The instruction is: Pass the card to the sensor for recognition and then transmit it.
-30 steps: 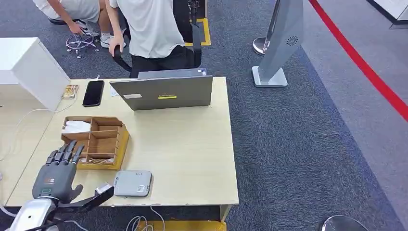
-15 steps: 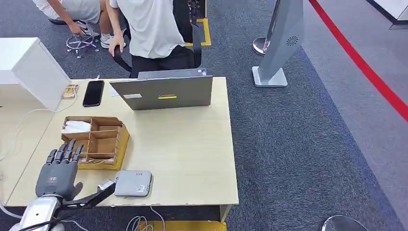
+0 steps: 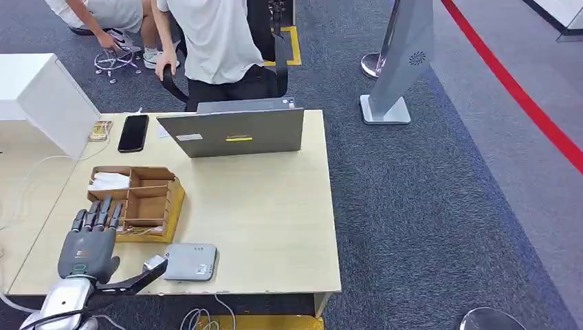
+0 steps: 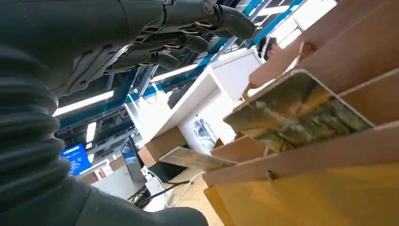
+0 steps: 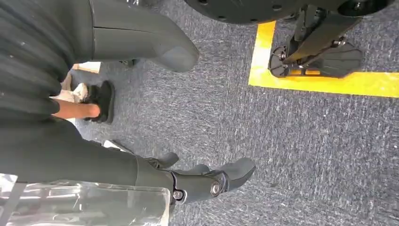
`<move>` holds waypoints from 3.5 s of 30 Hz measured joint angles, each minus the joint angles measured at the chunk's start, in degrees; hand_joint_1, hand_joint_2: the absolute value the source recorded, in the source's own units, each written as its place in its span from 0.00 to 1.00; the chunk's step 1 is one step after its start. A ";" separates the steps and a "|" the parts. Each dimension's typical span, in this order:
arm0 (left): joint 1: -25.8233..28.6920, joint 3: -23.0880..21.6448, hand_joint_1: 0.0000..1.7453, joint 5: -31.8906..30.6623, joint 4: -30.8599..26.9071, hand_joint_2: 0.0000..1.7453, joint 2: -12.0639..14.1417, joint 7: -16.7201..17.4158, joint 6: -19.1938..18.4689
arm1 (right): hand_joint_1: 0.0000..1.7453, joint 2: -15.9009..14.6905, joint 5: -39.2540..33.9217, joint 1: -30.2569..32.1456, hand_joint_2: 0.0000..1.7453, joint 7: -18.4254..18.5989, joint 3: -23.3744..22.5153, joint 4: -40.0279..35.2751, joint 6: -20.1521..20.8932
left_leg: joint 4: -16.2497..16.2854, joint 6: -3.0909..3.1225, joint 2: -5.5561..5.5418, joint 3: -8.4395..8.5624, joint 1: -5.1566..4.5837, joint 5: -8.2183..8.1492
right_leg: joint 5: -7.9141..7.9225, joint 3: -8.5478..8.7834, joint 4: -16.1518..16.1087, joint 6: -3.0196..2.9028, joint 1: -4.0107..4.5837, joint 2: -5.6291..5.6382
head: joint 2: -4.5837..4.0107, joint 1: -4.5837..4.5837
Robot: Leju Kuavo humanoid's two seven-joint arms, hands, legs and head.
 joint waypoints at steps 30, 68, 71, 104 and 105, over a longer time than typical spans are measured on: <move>-1.24 -0.39 0.00 0.00 4.59 1.00 -0.81 0.07 3.74 | 0.00 0.00 0.31 1.35 1.00 1.03 0.81 -1.11 0.44 | 0.00 0.00 0.00 0.00 0.04 0.00 | 0.00 0.00 0.00 0.00 0.05 0.00 | 0.00 0.00; -1.25 -0.26 0.00 0.00 4.59 1.00 -2.47 -0.92 4.55 | 0.00 0.00 -2.01 4.77 1.00 3.41 3.96 -5.22 0.50 | 0.00 0.00 0.00 0.00 0.05 0.00 | 0.00 0.02 0.00 0.00 0.05 0.00 | 0.00 -0.02; -1.25 0.00 0.00 0.00 4.59 1.00 -2.45 -0.92 4.55 | 0.00 0.00 -2.03 4.91 1.00 3.43 4.05 -5.42 0.50 | 0.00 0.00 0.00 0.00 0.06 0.00 | 0.00 0.02 0.00 0.00 0.06 0.00 | 0.00 -0.02; -0.12 1.53 0.00 0.00 4.09 1.00 -3.76 -3.65 5.49 | 0.00 0.00 -2.03 5.91 1.00 3.98 5.33 -6.36 1.20 | 0.00 0.00 0.00 0.00 0.06 0.00 | 0.00 0.03 0.00 0.00 0.06 -0.01 | 0.00 0.00; -0.12 1.57 0.00 0.00 4.09 1.00 -3.82 -3.67 5.49 | 0.00 0.00 -2.03 5.91 1.00 3.96 5.33 -6.36 1.20 | 0.00 0.00 0.00 0.00 0.06 0.00 | 0.00 0.03 0.00 0.00 0.06 0.00 | 0.00 0.00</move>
